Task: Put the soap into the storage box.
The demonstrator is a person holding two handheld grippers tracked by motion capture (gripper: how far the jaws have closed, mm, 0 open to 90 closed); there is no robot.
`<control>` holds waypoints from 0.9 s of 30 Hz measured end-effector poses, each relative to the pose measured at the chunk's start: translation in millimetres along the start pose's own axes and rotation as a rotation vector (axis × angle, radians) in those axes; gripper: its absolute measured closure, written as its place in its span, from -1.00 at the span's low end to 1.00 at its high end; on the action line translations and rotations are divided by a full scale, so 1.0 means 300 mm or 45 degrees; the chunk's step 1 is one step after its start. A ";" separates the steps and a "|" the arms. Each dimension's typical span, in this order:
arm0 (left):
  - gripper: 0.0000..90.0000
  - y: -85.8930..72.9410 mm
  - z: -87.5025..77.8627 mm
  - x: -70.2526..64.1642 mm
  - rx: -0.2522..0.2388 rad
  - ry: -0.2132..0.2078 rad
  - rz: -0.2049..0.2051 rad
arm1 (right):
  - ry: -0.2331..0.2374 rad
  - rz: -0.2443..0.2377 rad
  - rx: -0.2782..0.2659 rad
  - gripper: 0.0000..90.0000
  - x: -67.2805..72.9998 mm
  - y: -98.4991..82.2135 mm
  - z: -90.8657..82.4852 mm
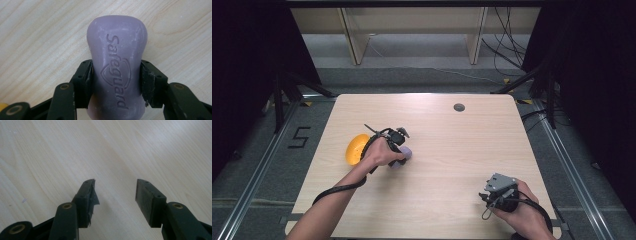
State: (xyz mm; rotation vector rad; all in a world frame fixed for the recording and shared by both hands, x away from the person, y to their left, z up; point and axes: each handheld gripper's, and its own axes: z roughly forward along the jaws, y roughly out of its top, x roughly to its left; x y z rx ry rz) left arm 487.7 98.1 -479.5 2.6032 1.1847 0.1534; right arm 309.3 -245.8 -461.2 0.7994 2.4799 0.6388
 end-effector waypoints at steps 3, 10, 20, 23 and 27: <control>0.06 -0.001 -0.003 -0.002 -0.006 -0.008 0.004 | -0.004 0.000 -0.005 0.12 0.000 -0.001 0.000; 0.07 0.001 -0.013 -0.011 -0.024 -0.010 0.029 | -0.001 -0.002 -0.004 0.12 -0.001 0.000 0.000; 0.07 -0.015 -0.052 -0.036 -0.095 0.001 0.073 | -0.005 0.011 -0.003 0.12 0.001 0.000 -0.002; 0.07 -0.030 -0.074 -0.041 -0.125 0.011 0.105 | -0.006 0.013 -0.008 0.12 -0.001 0.000 -0.004; 0.07 -0.045 -0.092 -0.041 -0.142 0.003 0.128 | -0.005 0.017 -0.015 0.12 -0.002 0.001 -0.007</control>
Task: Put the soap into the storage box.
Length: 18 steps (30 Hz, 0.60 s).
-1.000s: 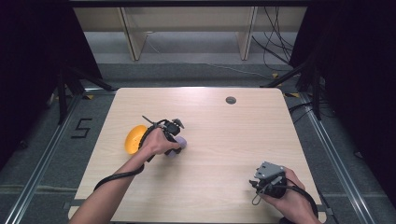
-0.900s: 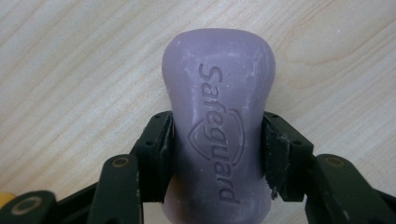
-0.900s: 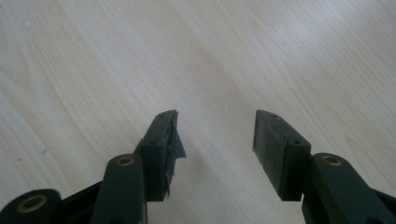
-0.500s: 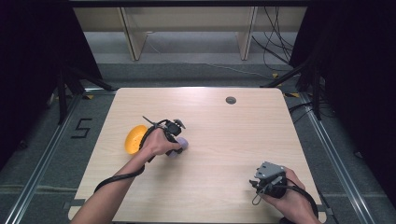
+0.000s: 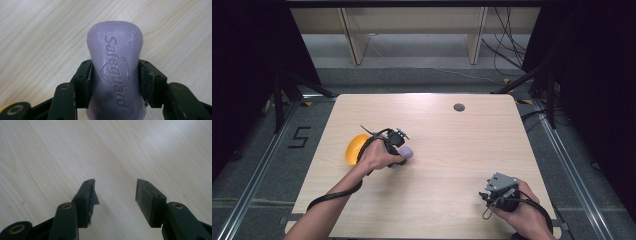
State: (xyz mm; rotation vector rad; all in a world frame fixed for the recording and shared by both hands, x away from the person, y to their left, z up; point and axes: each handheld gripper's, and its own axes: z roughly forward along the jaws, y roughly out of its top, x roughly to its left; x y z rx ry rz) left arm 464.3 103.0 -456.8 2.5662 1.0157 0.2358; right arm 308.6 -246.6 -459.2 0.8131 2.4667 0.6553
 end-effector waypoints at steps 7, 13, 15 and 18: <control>0.07 -0.021 -0.043 -0.008 -0.010 0.004 0.057 | -0.001 -0.004 -0.002 0.11 0.001 0.001 0.001; 0.07 -0.031 -0.071 -0.017 -0.024 -0.003 0.126 | 0.000 -0.001 -0.004 0.11 0.000 0.000 0.002; 0.07 -0.036 -0.079 -0.023 -0.021 0.002 0.144 | 0.008 -0.001 -0.002 0.11 -0.001 0.000 0.002; 0.07 -0.046 -0.084 -0.024 -0.038 -0.018 0.207 | -0.002 -0.002 -0.006 0.11 0.000 0.000 0.002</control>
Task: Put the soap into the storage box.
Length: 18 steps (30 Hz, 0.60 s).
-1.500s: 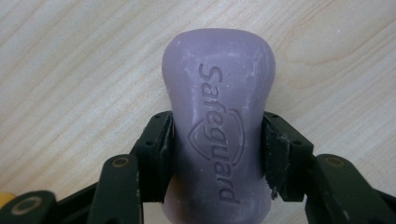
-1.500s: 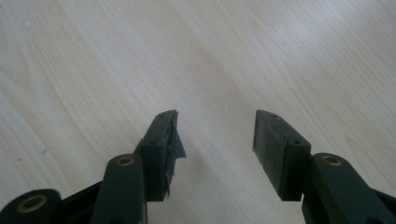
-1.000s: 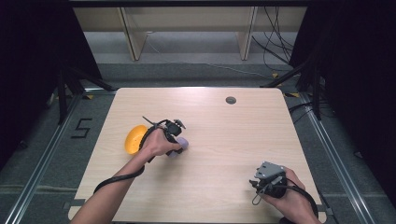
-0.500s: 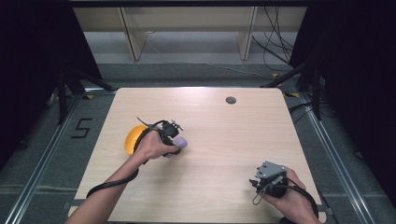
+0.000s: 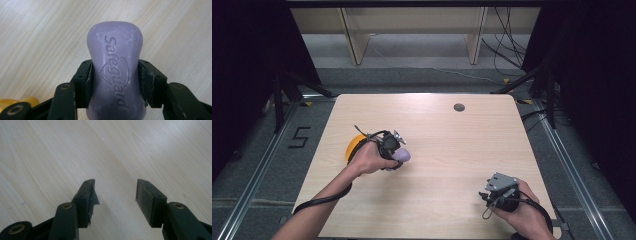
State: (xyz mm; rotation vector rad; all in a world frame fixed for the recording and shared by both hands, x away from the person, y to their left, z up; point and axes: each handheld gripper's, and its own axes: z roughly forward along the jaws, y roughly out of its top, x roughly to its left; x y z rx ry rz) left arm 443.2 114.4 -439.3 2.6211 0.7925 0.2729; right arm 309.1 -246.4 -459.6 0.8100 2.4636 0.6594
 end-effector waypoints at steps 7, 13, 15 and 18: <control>0.07 -0.016 -0.013 0.001 0.019 -0.047 0.185 | 0.003 0.000 0.002 0.11 -0.001 0.000 -0.001; 0.07 -0.030 -0.029 0.007 0.050 -0.052 0.167 | 0.000 0.002 0.000 0.11 -0.001 0.000 -0.001; 0.07 -0.029 -0.038 0.012 0.049 -0.033 0.085 | 0.002 -0.002 0.002 0.11 -0.001 0.000 -0.001; 0.07 -0.027 -0.047 0.016 0.030 0.008 0.019 | 0.003 0.000 0.003 0.11 -0.001 0.000 0.000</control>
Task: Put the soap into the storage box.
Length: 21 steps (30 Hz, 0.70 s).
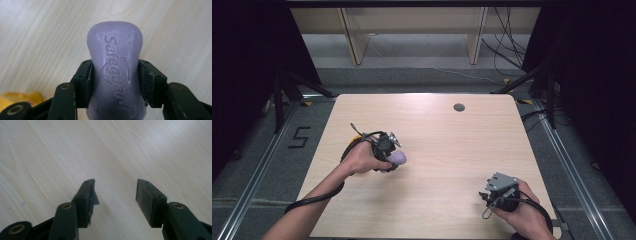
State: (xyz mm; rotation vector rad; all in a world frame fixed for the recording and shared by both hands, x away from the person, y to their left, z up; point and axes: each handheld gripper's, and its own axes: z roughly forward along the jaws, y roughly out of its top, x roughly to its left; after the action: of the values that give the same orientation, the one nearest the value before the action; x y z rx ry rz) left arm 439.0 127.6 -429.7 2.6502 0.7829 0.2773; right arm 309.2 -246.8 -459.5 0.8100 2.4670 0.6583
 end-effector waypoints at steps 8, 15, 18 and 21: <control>0.07 0.009 -0.041 0.018 -0.087 0.082 -0.214 | 0.000 -0.002 -0.003 0.11 -0.002 0.000 0.000; 0.07 -0.002 -0.058 0.034 -0.116 0.102 -0.269 | 0.003 -0.013 -0.015 0.11 -0.004 0.000 0.000; 0.07 -0.009 -0.064 0.038 -0.115 0.106 -0.303 | -0.014 -0.004 -0.022 0.11 -0.003 0.001 -0.004; 0.07 -0.018 -0.072 0.046 -0.119 0.108 -0.341 | -0.013 0.000 -0.024 0.11 -0.006 0.001 -0.007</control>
State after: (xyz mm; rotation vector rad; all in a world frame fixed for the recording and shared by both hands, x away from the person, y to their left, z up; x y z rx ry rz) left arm 441.7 145.5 -411.0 2.4246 1.1106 0.3462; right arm 309.6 -248.3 -457.2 0.8049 2.4483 0.6747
